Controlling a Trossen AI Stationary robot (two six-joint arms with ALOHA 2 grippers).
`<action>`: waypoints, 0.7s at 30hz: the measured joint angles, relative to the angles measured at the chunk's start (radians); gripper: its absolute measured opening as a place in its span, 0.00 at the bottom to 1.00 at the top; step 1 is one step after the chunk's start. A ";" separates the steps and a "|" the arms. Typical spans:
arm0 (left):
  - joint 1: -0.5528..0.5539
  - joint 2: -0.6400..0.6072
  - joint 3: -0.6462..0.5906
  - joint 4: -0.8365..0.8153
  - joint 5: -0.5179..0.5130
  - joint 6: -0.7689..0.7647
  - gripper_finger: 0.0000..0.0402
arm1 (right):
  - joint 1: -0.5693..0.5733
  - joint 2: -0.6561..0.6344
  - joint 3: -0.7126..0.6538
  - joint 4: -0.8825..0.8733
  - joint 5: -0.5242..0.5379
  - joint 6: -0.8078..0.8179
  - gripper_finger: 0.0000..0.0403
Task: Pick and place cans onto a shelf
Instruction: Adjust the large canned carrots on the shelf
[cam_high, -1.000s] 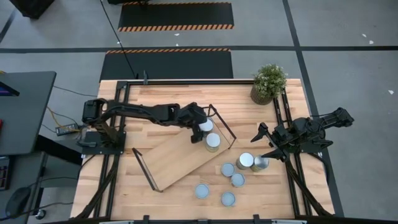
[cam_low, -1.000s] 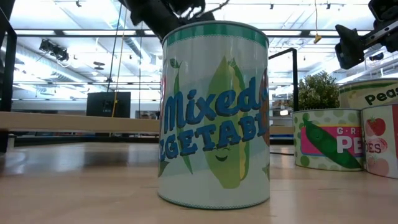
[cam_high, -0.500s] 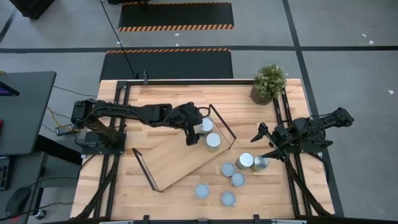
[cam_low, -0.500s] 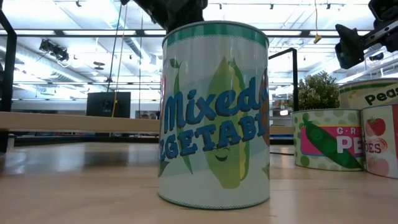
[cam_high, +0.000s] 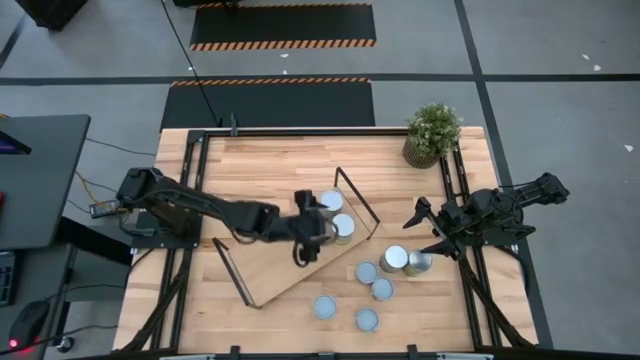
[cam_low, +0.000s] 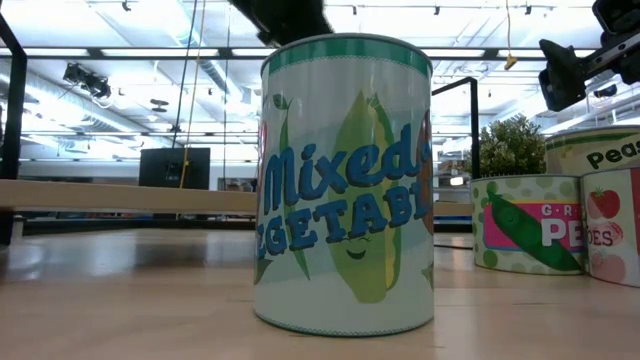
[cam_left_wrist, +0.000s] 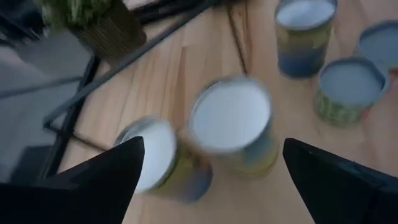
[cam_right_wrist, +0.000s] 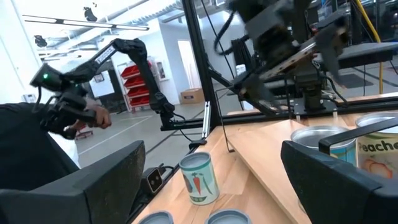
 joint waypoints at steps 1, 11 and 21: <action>-0.016 0.016 0.000 0.008 -0.032 0.015 0.97 | 0.000 0.000 0.000 0.001 0.000 0.000 0.95; -0.078 0.164 0.124 0.015 -0.213 0.118 0.97 | 0.000 0.000 0.000 0.000 0.000 0.000 0.95; -0.068 0.217 0.157 -0.037 -0.266 0.144 0.97 | 0.000 0.000 0.000 0.006 0.000 0.000 0.95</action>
